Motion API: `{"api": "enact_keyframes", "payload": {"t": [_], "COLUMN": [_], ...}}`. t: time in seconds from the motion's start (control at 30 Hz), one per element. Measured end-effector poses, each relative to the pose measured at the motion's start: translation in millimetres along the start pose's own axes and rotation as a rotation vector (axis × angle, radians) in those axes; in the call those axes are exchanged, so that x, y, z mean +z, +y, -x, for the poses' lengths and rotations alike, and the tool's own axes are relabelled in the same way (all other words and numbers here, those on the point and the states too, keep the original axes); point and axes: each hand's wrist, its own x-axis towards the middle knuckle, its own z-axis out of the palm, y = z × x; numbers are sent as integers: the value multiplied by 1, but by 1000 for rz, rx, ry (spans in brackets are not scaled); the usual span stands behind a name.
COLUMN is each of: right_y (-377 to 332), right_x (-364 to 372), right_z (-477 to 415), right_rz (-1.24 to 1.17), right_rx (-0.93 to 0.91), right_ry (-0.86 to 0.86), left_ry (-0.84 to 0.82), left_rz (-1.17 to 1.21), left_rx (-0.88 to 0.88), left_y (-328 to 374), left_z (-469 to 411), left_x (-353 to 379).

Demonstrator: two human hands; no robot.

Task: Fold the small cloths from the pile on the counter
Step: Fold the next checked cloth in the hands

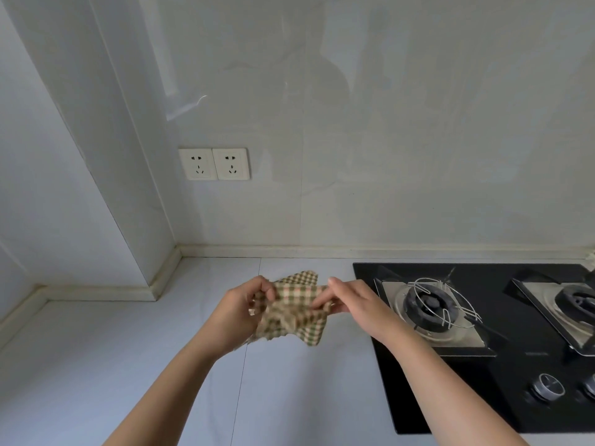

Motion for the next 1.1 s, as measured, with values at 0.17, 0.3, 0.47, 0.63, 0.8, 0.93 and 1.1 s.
{"api": "enact_keyframes", "payload": {"t": [0.17,0.3,0.47,0.63,0.8,0.93,1.1], "right_y": [-4,-10,-7,6,-5,-3,4], "right_x": [5,12,5,-6,0,-4,-5], "right_z": [2,1,2,10,12,13,9], "right_rz": [212,360,338,360,377,466,527], "right_rx": [-100,-159,-51,-51,-163,-193,-178], "right_ry": [47,5,15,97,96,61,35], "left_ry": [-2,-115,-11,-63,-61,-39,-40], "left_rz": [-131,-283,-107,-10,-166,-303,-371], "left_rx": [-1,10,9,15,226,376,415], "left_y": [5,12,21,17,25,25,26], "left_z": [3,-8,-11,-5,-3,-4,-6], "left_x": [-3,0,14,13,18,11,13]}}
